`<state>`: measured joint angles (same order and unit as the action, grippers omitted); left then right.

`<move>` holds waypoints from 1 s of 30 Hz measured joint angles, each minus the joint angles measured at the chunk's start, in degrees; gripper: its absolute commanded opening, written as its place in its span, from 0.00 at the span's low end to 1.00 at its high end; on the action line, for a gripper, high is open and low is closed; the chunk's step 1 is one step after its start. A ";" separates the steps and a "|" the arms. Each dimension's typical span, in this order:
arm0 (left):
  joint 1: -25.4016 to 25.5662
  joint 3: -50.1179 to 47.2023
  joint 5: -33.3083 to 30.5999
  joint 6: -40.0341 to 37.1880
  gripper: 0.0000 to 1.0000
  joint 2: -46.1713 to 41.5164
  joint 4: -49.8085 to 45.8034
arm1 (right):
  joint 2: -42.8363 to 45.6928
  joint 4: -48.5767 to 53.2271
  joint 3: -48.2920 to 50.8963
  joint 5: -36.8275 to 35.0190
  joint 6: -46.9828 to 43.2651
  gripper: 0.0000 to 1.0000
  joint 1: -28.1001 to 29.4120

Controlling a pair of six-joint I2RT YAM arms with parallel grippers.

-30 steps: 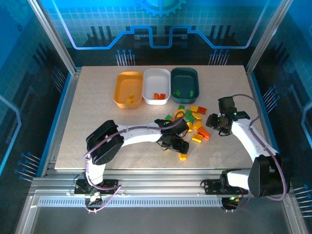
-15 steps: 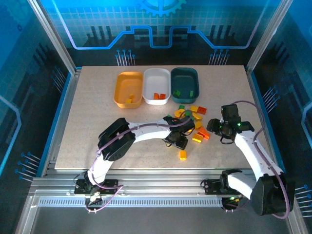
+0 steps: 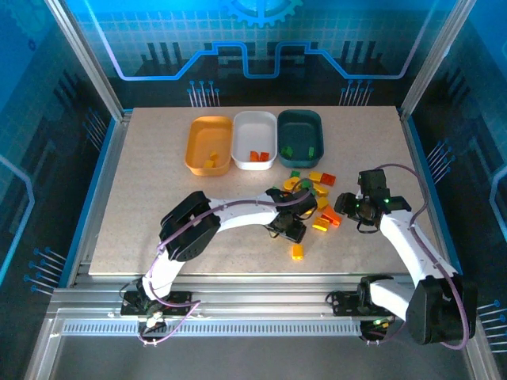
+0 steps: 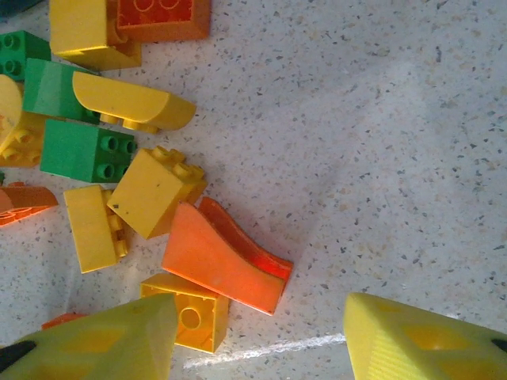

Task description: Sort the legos into containers by color

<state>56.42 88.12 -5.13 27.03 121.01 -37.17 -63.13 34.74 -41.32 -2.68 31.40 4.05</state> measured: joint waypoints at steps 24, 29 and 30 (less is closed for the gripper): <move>-1.77 7.48 -2.78 -4.83 0.22 4.26 -3.04 | 0.11 -1.42 0.26 1.92 -0.42 0.59 0.00; -9.79 12.48 -1.95 -6.67 0.22 3.96 -3.32 | -1.18 -3.43 0.59 3.32 -0.13 0.60 0.02; -12.81 15.13 -1.66 -6.91 0.22 4.02 -3.67 | -2.16 -4.07 0.85 3.41 0.09 0.61 0.09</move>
<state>43.62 103.24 -6.79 20.12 125.03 -40.84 -65.30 30.68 -40.47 0.73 31.48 4.14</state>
